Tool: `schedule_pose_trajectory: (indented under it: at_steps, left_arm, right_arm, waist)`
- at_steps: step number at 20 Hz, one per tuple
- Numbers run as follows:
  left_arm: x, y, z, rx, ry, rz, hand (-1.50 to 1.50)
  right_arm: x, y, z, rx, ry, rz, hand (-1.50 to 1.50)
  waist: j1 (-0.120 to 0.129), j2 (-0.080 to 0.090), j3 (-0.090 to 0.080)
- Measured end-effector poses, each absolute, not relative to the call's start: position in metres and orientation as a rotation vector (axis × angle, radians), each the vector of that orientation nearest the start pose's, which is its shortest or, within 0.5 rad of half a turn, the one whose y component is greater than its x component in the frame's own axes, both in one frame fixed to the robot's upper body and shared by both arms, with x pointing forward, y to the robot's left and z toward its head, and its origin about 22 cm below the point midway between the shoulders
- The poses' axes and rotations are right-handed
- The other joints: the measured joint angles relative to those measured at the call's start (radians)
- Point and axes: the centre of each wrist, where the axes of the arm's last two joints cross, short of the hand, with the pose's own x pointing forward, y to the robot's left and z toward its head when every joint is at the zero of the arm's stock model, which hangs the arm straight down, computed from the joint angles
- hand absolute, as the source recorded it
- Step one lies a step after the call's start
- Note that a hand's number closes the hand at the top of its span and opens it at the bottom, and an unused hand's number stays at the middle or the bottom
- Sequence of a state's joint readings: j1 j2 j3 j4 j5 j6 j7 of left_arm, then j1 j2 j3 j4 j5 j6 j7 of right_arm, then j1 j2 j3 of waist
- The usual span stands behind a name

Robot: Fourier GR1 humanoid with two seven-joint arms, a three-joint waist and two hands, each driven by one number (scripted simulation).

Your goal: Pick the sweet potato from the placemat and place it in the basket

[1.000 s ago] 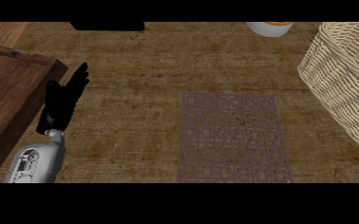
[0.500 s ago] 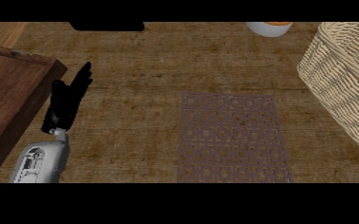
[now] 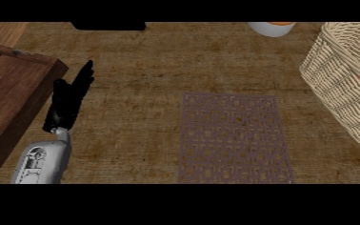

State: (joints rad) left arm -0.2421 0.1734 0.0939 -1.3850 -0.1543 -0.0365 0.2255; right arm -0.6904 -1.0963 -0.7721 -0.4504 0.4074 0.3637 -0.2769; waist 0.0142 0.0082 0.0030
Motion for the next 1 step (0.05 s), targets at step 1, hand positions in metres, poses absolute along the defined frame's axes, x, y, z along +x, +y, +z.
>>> schedule_pose_trajectory:
  at_steps: [1]
  left_arm:
    - [0.3035, 0.2696, 0.0291, 0.261, -1.373, -0.216, 0.0]
  right_arm:
    - [0.2377, -0.6097, 0.2403, -0.891, -1.51, 0.05, -1.5]
  waist:
    - [-0.002, 0.001, 0.001]
